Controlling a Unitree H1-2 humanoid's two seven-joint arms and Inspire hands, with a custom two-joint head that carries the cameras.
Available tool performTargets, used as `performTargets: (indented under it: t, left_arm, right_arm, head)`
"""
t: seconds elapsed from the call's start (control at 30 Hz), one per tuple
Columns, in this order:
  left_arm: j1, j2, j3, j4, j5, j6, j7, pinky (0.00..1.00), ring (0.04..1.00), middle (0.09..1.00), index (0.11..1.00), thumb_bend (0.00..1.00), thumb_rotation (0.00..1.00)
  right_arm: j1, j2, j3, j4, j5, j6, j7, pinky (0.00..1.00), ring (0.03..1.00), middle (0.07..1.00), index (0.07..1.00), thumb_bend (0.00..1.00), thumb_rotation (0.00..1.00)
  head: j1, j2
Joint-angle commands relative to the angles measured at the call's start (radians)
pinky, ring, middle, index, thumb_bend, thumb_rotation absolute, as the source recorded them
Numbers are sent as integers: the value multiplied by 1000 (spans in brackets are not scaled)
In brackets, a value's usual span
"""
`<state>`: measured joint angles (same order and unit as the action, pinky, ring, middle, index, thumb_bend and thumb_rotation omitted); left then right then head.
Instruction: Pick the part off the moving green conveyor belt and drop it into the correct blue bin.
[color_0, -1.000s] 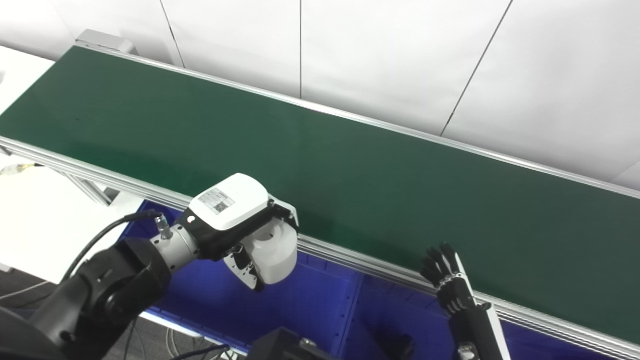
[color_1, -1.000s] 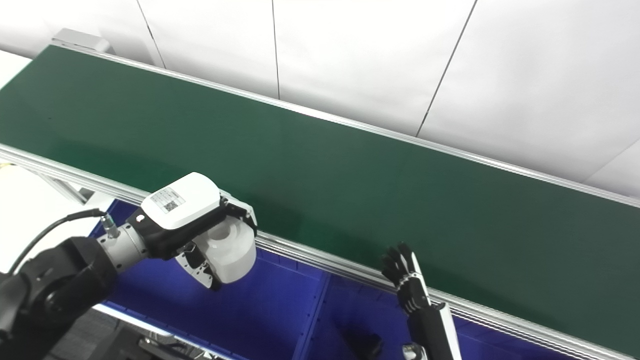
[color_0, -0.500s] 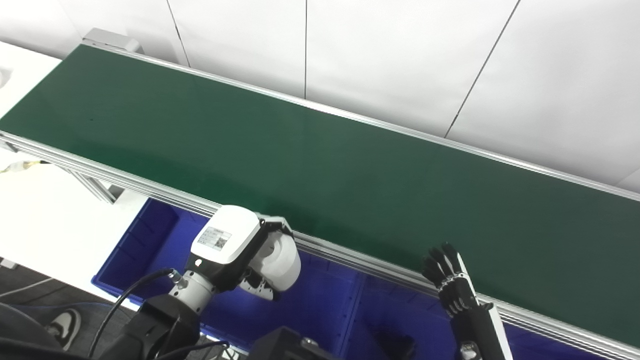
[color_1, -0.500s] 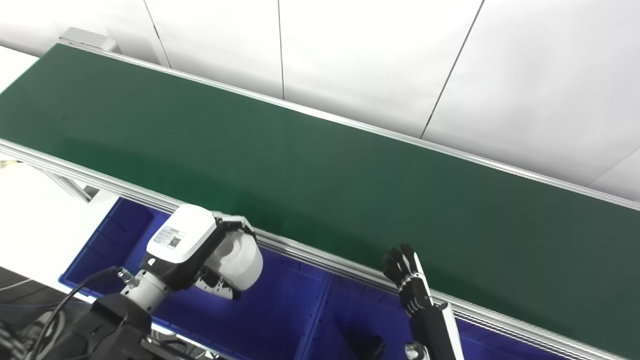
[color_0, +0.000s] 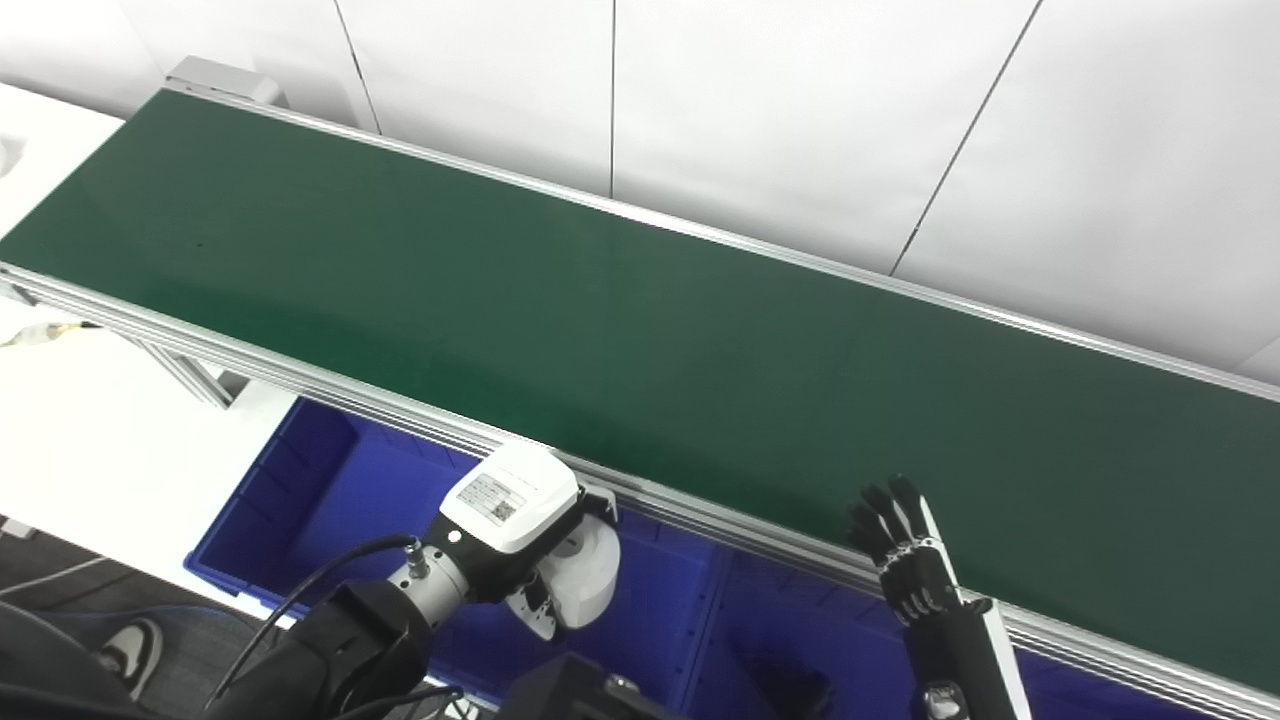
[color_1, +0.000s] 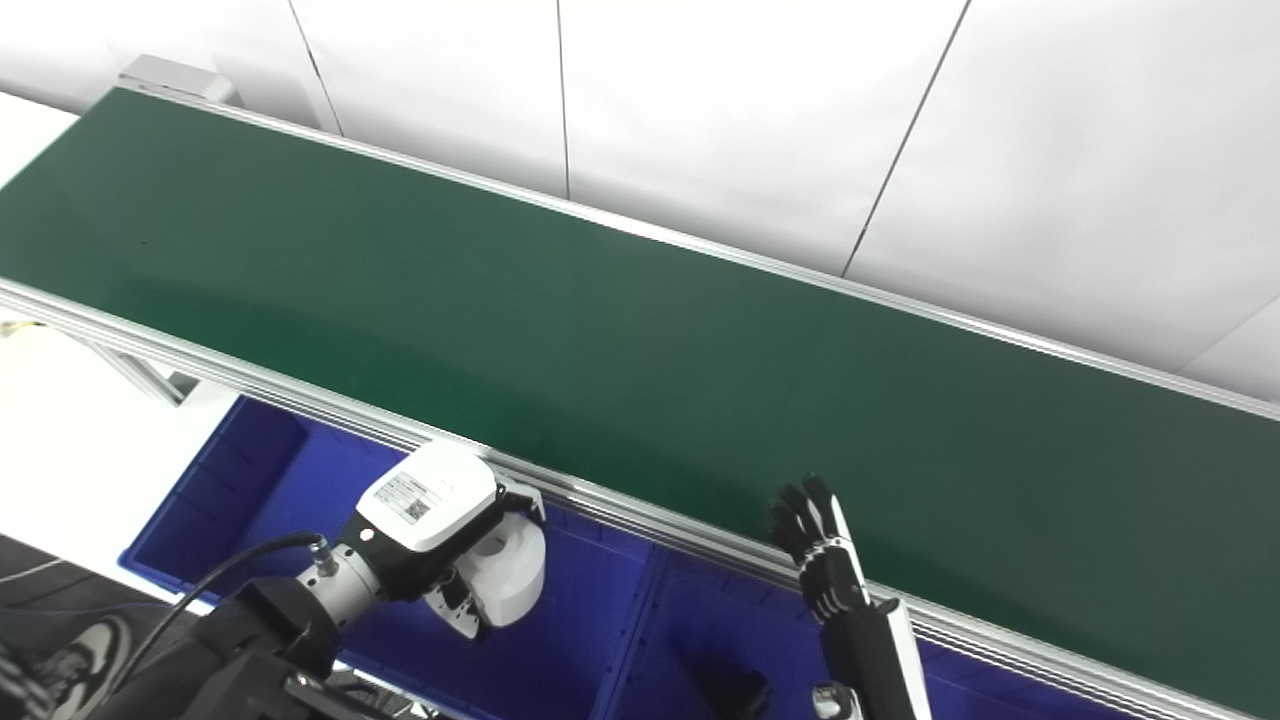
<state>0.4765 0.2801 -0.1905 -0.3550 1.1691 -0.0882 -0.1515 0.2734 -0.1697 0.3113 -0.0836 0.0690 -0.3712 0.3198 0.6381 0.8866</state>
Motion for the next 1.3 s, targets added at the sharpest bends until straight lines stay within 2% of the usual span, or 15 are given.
performTargets:
  t: [0.0,0.07,0.27,0.57,0.63,0.67,0.7,0.73,0.8,0.87,0.9,0.93,0.97,1.27]
  left_arm:
    - [-10,27,-2,-14,-8,20,-42,355,407,432,525,516,0]
    - [-16,34,-10,-8,-15,27,-69,388,435,451,520,518,0]
    - [-29,51,-28,30,-24,22,-68,406,450,464,512,520,0]
    - [-25,74,-44,16,-34,32,-92,411,451,463,516,520,0]
    - [-22,74,-47,1,0,41,-94,421,505,496,491,523,0]
    - [-20,73,-49,-5,19,44,-89,408,508,507,484,523,0]
    - [-17,71,-49,-10,29,47,-85,402,516,561,488,522,39]
    - [-15,71,-49,-17,40,51,-88,402,516,561,488,522,39]
    - [-12,69,-50,-27,54,57,-97,445,567,639,494,519,78]
    - [-10,68,-51,-31,58,62,-101,464,590,664,496,517,87]
    - [-9,68,-52,-32,58,65,-102,473,602,674,556,684,226]
    - [-9,68,-53,-33,58,67,-103,484,614,681,596,804,330]
    - [-9,69,-54,-34,57,69,-104,493,621,685,607,839,367]
    - [-10,69,-56,-40,44,74,-100,480,610,678,605,866,386]
  right_arm:
    - [2,-5,1,-48,19,18,11,894,929,948,996,904,939]
    - [1,-6,1,-47,20,16,13,894,928,947,995,898,935]
    - [-3,-2,2,-42,22,17,12,892,926,943,991,900,924]
    - [-1,-1,10,-57,26,30,15,902,933,951,994,889,922]
    - [0,-1,10,-55,28,25,15,903,937,953,996,887,920]
    - [1,-2,10,-55,27,25,14,903,936,952,995,891,919]
    - [1,-2,10,-56,25,26,13,902,935,951,996,895,923]
    - [2,-2,9,-56,24,25,12,902,935,951,996,895,923]
    - [2,-2,9,-56,24,23,11,897,932,948,994,894,923]
    - [2,-3,9,-55,23,21,12,896,931,948,994,894,925]
    - [1,-4,9,-55,23,19,13,896,932,949,996,895,929]
    - [2,-4,9,-55,27,23,14,898,932,949,995,897,925]
    - [2,-4,8,-56,31,26,14,899,932,949,994,898,918]
    - [4,-8,7,-64,20,28,12,894,927,949,997,893,931]
  head:
    - [4,2]
    - [8,2]
    - [12,11]
    - [2,18]
    - [0,18]
    - [-1,19]
    - [-1,19]
    - [-1,19]
    - [-1,19]
    - [-3,16]
    - [-3,16]
    - [-4,17]
    - [-4,17]
    - [-18,17]
